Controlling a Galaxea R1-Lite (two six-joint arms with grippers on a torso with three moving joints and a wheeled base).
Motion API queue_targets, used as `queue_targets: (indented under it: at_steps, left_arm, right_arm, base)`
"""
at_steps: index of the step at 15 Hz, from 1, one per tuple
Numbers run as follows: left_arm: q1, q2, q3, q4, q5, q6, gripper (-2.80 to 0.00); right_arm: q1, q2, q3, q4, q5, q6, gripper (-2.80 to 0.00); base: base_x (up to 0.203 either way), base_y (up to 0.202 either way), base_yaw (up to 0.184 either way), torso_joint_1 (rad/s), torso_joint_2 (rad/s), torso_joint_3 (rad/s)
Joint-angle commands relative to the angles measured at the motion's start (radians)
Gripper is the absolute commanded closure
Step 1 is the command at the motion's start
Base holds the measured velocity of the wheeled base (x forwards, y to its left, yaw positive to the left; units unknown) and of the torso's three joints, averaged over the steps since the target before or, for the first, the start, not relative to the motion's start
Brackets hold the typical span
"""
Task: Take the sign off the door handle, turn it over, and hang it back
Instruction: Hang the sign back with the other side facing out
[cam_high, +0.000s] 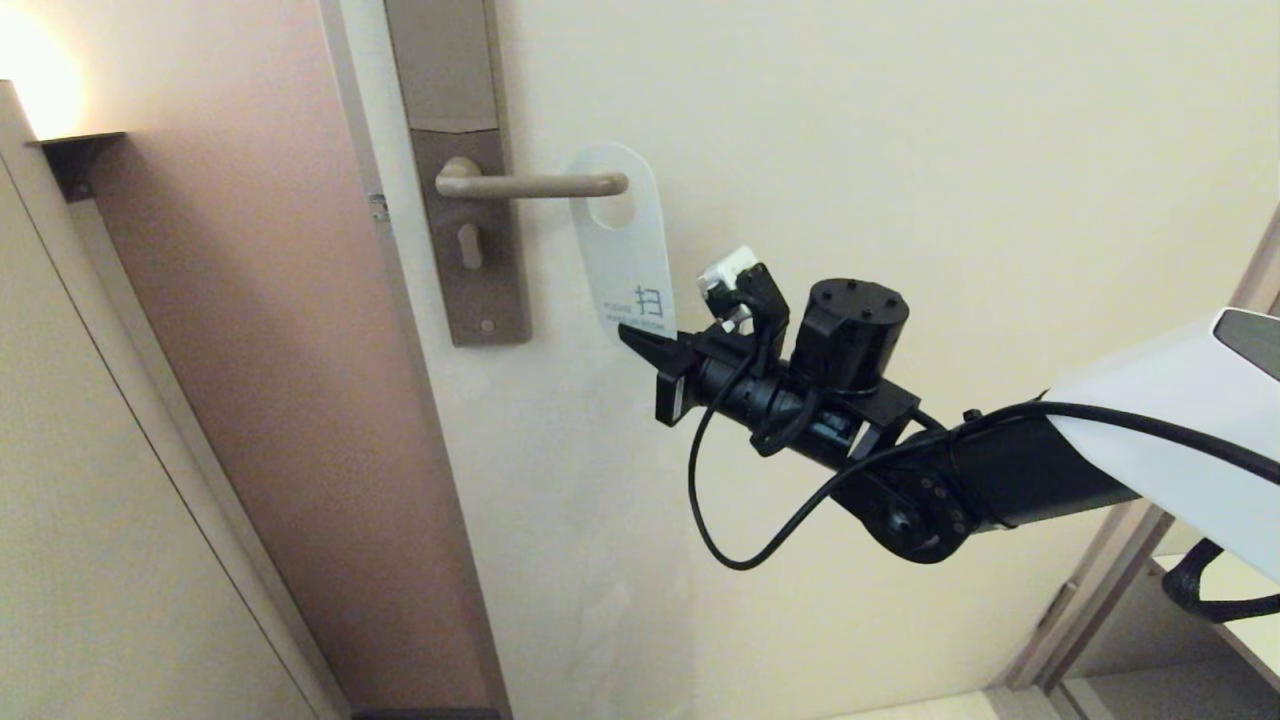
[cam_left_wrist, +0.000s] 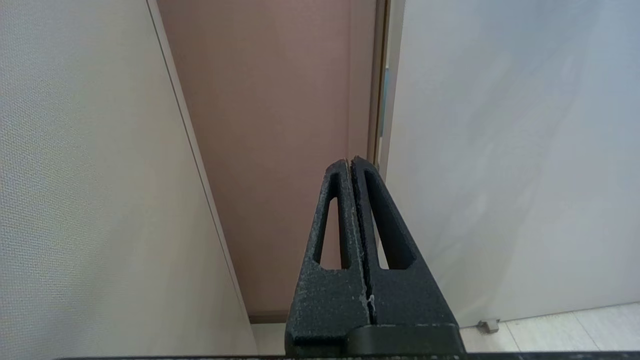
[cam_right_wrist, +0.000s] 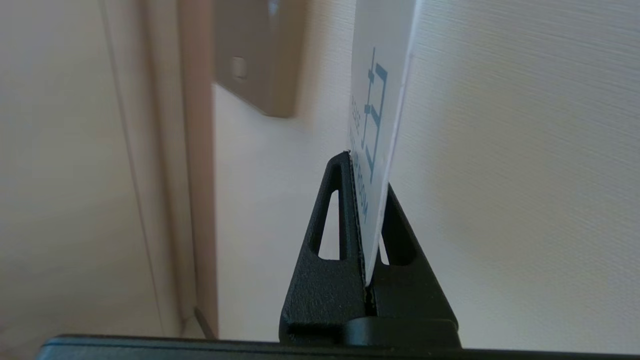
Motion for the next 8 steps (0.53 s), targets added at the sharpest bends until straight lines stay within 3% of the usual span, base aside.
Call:
queue_targets:
  at_steps: [1,8]
  left_arm:
    - [0.0,0.0,0.0,0.0,0.001,0.0,0.0]
    - [0.001,0.0,0.0,0.0,0.001,0.0,0.0]
  right_arm:
    - [0.019,0.006,-0.008,-0.007,0.002,-0.011,0.0]
    - [0.068,0.009,-0.01,-0.007,0.001,-0.029,0.0]
  base:
    - [0.0,0.0,0.0,0.0,0.0,0.0]
    - [0.0,0.0,0.0,0.0,0.0,0.0]
